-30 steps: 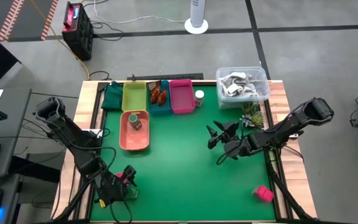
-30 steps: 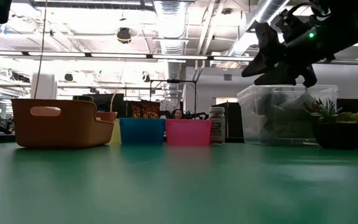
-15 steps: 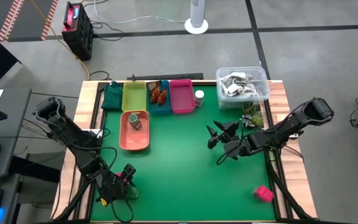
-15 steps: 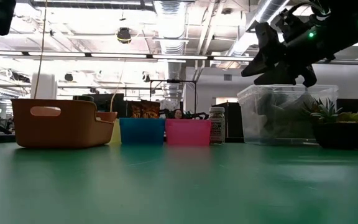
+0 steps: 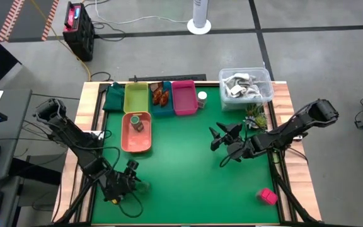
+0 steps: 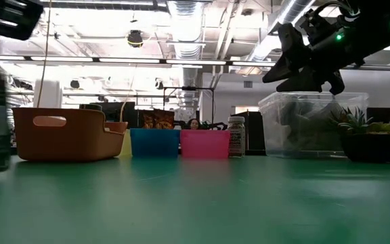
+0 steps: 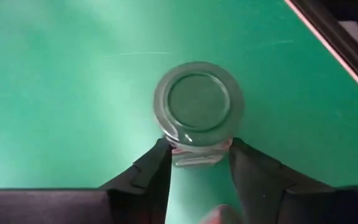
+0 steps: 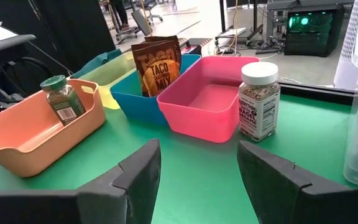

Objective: Sort spices by type
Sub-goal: Put the green spice bottle into the orange bin

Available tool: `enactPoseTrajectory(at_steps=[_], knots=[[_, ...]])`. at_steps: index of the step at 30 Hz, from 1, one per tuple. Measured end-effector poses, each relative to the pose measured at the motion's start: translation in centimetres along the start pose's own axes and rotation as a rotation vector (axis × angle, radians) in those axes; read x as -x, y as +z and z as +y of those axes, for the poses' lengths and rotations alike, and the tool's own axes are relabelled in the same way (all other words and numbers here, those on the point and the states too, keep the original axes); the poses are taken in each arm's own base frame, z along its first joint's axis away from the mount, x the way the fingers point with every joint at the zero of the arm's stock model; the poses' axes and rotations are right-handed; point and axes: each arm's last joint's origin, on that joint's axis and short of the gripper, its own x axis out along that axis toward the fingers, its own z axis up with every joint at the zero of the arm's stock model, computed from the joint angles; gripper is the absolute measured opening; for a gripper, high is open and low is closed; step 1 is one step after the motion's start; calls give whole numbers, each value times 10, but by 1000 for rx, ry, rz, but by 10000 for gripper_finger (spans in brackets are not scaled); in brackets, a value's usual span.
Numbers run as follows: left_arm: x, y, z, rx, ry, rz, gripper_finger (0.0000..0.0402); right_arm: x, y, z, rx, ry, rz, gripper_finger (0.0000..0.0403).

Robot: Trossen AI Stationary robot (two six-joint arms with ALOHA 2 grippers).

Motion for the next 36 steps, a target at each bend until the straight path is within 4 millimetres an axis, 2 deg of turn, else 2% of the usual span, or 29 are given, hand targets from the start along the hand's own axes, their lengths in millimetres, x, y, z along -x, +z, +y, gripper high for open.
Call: enactPoseTrajectory(at_steps=[11,17,22,25,29,33,36], knots=[[-5,-2,24,39,24,67,187,0,0,1,-7,6,0,240],[11,4,34,91,8,67,187,0,0,1,-8,9,2,240],[25,15,34,125,-67,28,196,0,0,1,-9,9,2,240],[28,21,32,136,-82,-10,223,0,0,1,-11,10,2,240],[28,27,28,148,-103,-80,278,0,1,1,-12,11,2,240],[20,29,25,132,-99,-86,330,0,1,1,-13,11,2,240],[11,30,22,87,-90,-78,355,0,1,1,-13,14,4,240]])
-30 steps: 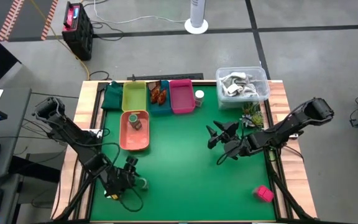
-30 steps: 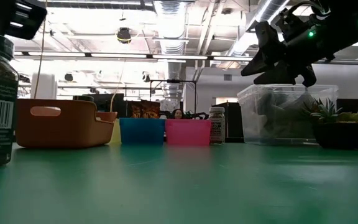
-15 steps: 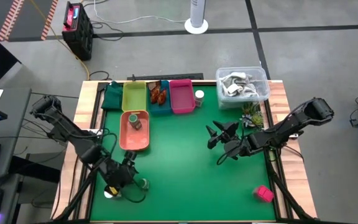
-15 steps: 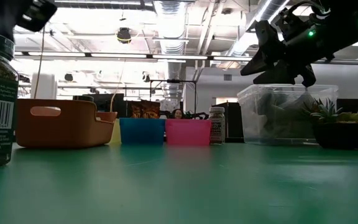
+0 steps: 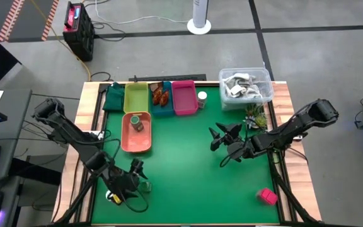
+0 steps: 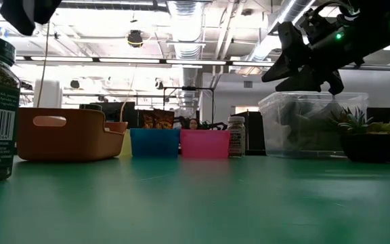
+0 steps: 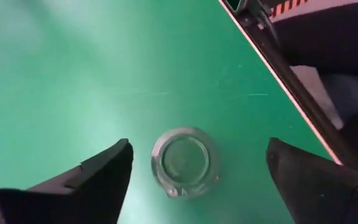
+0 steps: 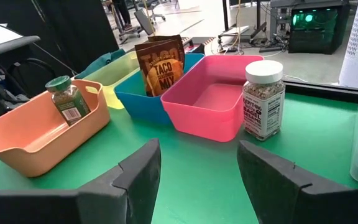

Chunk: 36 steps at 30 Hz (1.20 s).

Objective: Sort spices by type
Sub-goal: Put the green spice bottle into the orange bin

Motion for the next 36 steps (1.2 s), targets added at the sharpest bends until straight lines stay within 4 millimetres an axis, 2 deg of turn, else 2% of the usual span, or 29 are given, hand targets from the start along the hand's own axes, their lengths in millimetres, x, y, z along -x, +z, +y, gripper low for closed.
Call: enactPoseTrajectory(at_steps=[11,15,21,30,36], knots=[[-35,-8,-5,-162,44,94,365,0,0,0,-1,5,5,240],[-44,-11,-3,-161,56,129,365,0,0,0,-1,5,5,240],[-45,-10,5,-87,77,131,357,0,0,0,0,5,5,240],[-47,-9,15,51,53,146,298,0,0,0,0,5,5,240],[-48,-10,21,75,68,156,226,0,0,0,1,5,5,240]])
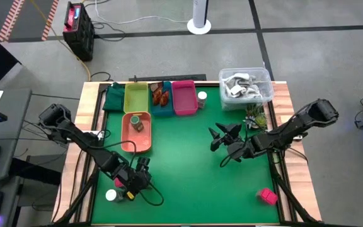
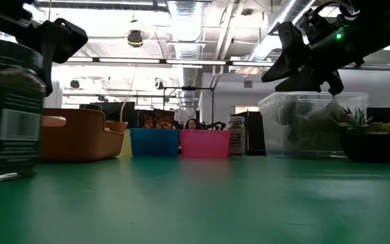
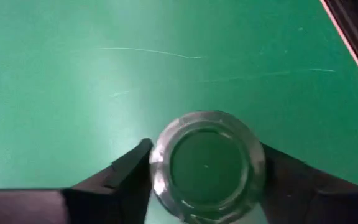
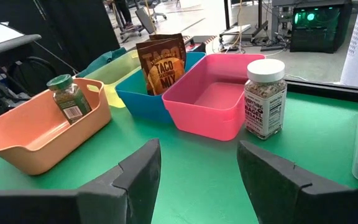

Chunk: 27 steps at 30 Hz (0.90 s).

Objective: Sort spices by type
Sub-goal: Put the green spice bottle into the orange bin

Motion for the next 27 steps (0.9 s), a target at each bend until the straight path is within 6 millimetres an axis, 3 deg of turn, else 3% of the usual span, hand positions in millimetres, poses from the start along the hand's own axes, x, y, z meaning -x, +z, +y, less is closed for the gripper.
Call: enactPoseTrajectory(at_steps=[3,17,21,27], knots=[[-1,1,4,1,8,0,194,0,0,0,0,0,0,240],[7,2,25,10,67,5,194,0,0,0,4,2,1,240],[27,2,36,11,118,-22,195,0,1,1,-4,5,-2,240],[81,0,62,78,272,-150,195,0,2,2,2,14,-11,240]])
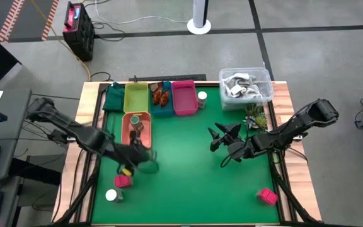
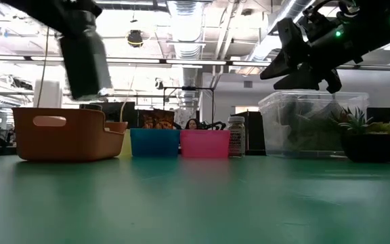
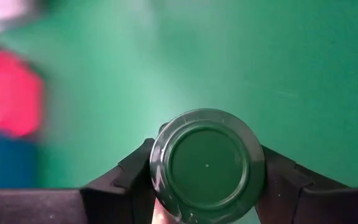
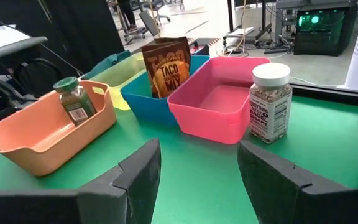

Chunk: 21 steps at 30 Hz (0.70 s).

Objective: Sort spices by type
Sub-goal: Put the green spice bottle into the orange bin

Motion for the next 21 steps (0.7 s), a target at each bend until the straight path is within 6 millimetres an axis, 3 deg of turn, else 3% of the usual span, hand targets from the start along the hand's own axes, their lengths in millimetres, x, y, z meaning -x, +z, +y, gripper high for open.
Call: enactPoseTrajectory(at_steps=[6,11,15,21], knots=[[38,-4,41,162,113,-105,198,0,0,0,21,2,-1,240],[54,-16,61,256,174,-92,198,-4,2,-1,47,-10,-3,240],[49,-31,72,320,250,15,199,-12,5,-4,72,-10,9,240],[19,-55,77,383,278,135,200,-30,16,-8,87,72,50,240]])
